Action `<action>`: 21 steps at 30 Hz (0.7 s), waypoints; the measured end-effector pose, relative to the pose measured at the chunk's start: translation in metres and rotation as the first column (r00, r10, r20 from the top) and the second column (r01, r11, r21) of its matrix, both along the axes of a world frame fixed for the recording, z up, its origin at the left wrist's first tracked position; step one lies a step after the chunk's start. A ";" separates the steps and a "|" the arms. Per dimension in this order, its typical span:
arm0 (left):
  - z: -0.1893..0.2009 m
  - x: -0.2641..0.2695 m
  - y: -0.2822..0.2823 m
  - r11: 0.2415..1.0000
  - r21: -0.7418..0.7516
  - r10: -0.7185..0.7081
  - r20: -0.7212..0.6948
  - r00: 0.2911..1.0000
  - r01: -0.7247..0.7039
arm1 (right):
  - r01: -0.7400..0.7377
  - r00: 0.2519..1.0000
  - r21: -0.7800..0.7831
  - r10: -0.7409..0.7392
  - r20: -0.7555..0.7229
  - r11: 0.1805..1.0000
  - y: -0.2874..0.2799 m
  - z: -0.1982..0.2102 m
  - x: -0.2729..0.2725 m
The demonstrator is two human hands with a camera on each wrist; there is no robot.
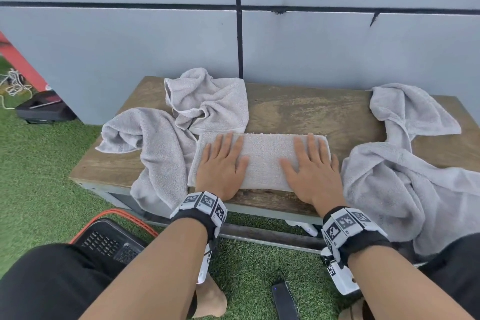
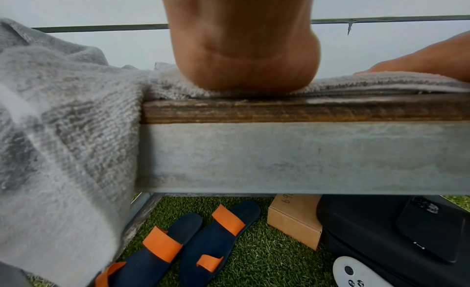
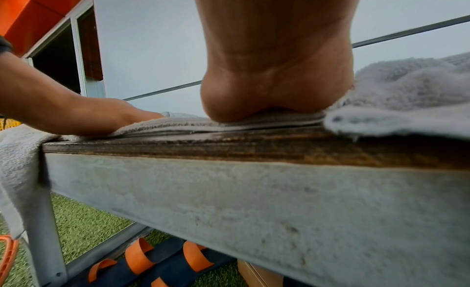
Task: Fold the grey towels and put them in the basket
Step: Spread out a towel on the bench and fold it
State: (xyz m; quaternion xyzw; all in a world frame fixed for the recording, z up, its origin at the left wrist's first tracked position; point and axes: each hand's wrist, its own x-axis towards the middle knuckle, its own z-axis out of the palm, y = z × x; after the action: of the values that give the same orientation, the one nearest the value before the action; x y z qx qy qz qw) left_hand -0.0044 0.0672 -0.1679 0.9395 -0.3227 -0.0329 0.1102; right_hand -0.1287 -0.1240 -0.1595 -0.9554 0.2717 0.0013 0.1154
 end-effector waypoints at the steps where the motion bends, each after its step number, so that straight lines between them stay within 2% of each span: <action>1: 0.000 0.000 0.000 1.000 0.000 0.002 -0.003 1.000 -0.002 | 0.007 1.000 -0.004 -0.007 0.006 1.000 -0.002 -0.001 -0.001; 8: 0.001 -0.002 0.000 1.000 0.010 0.029 0.018 0.999 -0.029 | 0.091 0.996 0.044 -0.091 0.010 0.995 -0.015 -0.001 -0.016; 17: 0.004 -0.001 0.013 0.985 0.045 0.165 0.023 0.986 -0.166 | 0.138 0.990 0.069 -0.138 -0.003 0.988 -0.023 -0.002 -0.021; 21: 0.008 0.001 0.012 0.985 0.067 0.160 -0.019 0.987 -0.158 | 0.145 0.987 0.102 -0.137 -0.082 0.984 -0.014 0.007 -0.022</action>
State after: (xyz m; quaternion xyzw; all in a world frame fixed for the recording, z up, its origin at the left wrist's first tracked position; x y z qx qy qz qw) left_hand -0.0039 0.0789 -0.1600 0.9649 -0.2441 -0.0457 0.0855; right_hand -0.1505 -0.1383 -0.1521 -0.9255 0.3424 0.0434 0.1563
